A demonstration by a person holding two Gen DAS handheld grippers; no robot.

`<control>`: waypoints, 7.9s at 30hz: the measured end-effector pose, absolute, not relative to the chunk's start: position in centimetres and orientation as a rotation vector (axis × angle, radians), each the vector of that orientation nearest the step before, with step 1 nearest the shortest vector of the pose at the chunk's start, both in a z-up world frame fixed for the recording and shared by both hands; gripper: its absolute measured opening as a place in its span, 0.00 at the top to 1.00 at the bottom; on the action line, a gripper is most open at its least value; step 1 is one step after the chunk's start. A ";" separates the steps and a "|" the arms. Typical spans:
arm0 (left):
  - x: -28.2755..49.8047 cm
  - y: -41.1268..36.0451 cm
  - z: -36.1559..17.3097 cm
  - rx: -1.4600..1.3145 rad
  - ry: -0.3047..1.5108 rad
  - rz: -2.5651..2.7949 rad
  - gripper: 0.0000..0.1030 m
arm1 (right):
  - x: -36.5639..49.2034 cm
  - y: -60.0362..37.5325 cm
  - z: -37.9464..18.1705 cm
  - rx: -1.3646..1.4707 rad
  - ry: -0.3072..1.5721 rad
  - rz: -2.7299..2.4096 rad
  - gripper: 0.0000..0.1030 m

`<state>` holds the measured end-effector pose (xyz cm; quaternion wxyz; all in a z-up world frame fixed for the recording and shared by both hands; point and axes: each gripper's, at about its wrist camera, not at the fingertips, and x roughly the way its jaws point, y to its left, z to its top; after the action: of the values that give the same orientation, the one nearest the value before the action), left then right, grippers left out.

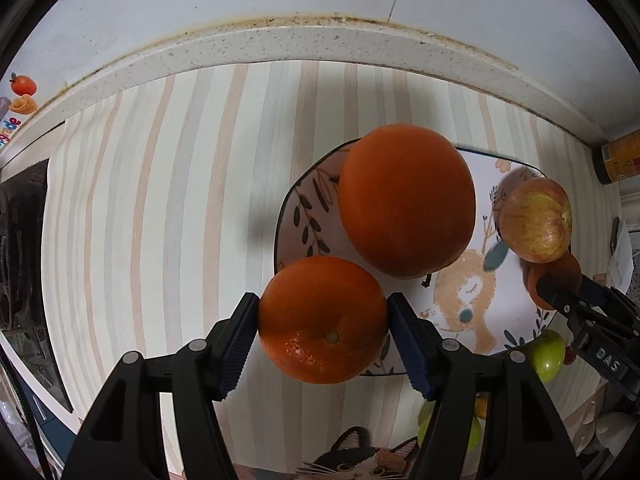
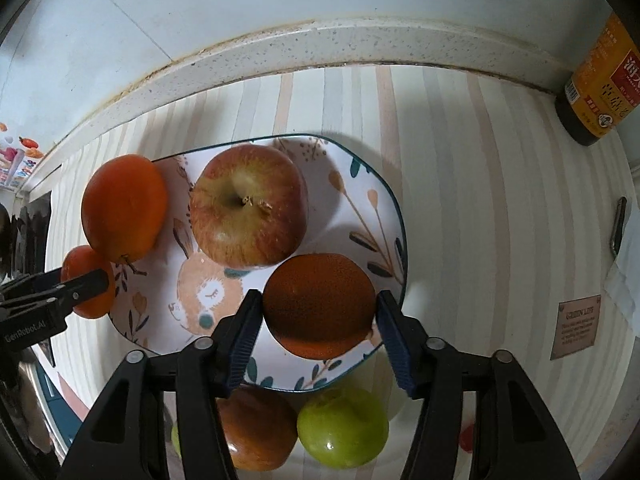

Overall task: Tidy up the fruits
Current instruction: 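Place both oranges on the floral plate with the left and right tools, then grasp a green apple with the left tool while the right tool grasps a brown apple, then place the green apple on the plate with the left tool while the right tool places the brown apple, then grasp the tangerine with the left tool while the right tool moves toward the green apple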

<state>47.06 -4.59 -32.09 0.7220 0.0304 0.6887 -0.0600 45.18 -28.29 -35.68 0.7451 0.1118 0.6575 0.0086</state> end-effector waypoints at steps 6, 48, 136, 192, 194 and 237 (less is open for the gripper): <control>47.9 -4.0 -31.9 0.036 1.517 -0.102 0.29 | 45.7 -28.4 -34.8 0.270 1.436 -0.007 0.11; 28.3 -3.8 -12.2 0.046 1.056 -0.116 0.15 | 25.6 -23.2 -13.3 0.111 1.110 -0.059 0.09; 32.1 -5.9 -31.8 0.072 1.461 -0.183 0.42 | 28.4 -23.9 -34.9 0.402 1.492 0.163 0.39; 44.2 -8.2 -24.5 0.052 1.358 -0.151 0.13 | 38.3 -28.0 -26.6 0.217 1.300 -0.077 0.06; 43.2 -7.9 -24.0 0.053 1.343 -0.147 0.13 | 37.9 -27.6 -25.7 0.200 1.293 -0.077 0.06; 29.3 -7.4 -17.3 -0.001 1.264 -0.261 0.01 | 24.7 -27.9 -15.0 0.291 1.121 -0.072 0.04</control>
<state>29.26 -7.35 -17.29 0.7990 -0.0005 0.5889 -0.1216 24.72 -27.86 -15.04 0.8364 0.1372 0.5296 -0.0338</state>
